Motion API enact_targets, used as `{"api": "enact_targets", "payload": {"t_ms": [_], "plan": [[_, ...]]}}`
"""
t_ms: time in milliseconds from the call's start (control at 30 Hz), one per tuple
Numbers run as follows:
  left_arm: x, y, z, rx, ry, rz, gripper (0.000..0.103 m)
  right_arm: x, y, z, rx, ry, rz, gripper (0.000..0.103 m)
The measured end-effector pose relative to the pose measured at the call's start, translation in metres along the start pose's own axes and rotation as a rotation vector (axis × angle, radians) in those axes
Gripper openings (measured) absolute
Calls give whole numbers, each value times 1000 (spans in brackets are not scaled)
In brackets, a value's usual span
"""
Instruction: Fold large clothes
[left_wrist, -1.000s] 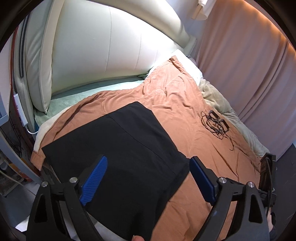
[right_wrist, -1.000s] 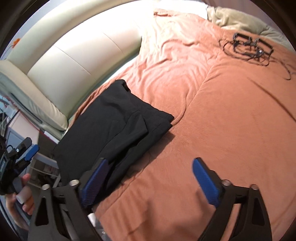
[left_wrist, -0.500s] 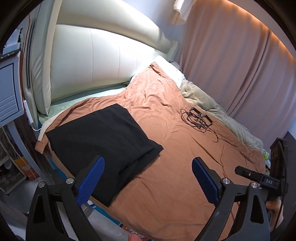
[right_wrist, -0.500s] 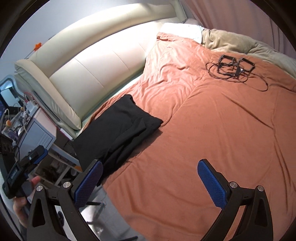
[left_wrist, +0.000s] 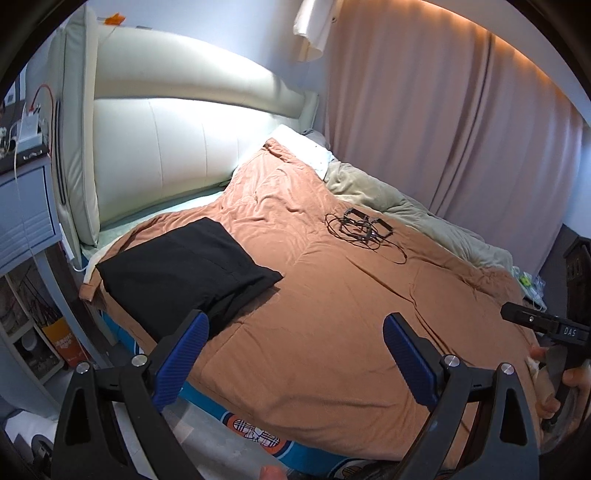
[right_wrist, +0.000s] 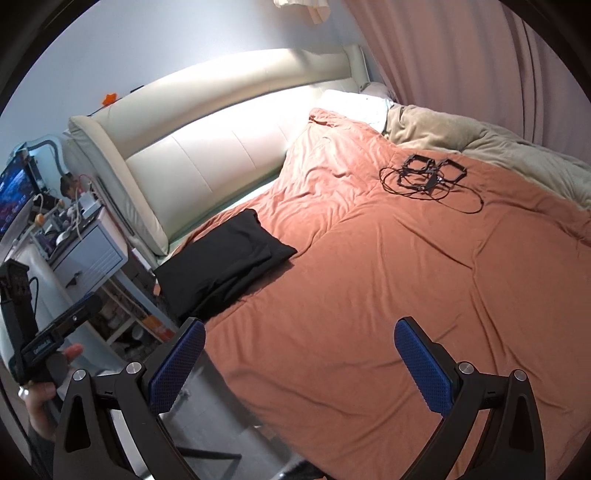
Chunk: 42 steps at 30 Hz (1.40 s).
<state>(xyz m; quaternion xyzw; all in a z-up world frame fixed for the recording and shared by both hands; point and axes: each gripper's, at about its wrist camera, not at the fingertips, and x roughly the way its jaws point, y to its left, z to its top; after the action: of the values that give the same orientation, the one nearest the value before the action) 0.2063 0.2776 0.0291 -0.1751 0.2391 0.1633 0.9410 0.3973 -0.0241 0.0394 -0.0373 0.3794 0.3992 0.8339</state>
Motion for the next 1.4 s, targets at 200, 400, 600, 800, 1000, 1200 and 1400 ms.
{"api": "enact_targets", "payload": {"t_ms": [200,400,600,800,1000,1200,1400], "plan": [[-40,-27,-27,46,-22,-34,97,-53,-11,-36,10,-58,-24,103],[-70,-54,-50,101,-38,-58,97,-103,-19,-72,26,-119,-58,103],[-99,-73,-65,135,-54,-90,97,-145,-20,-102,15,-160,-101,103],[-124,-90,-82,168,-65,-104,97,-179,-13,-133,1,-205,-162,103],[-148,-99,-102,175,-79,-128,97,-210,-10,-165,4,-246,-215,103],[-163,-104,-123,182,-95,-129,97,-240,-4,-199,-4,-275,-227,103],[-172,-111,-147,219,-118,-115,97,-261,-5,-237,22,-302,-224,103]]}}
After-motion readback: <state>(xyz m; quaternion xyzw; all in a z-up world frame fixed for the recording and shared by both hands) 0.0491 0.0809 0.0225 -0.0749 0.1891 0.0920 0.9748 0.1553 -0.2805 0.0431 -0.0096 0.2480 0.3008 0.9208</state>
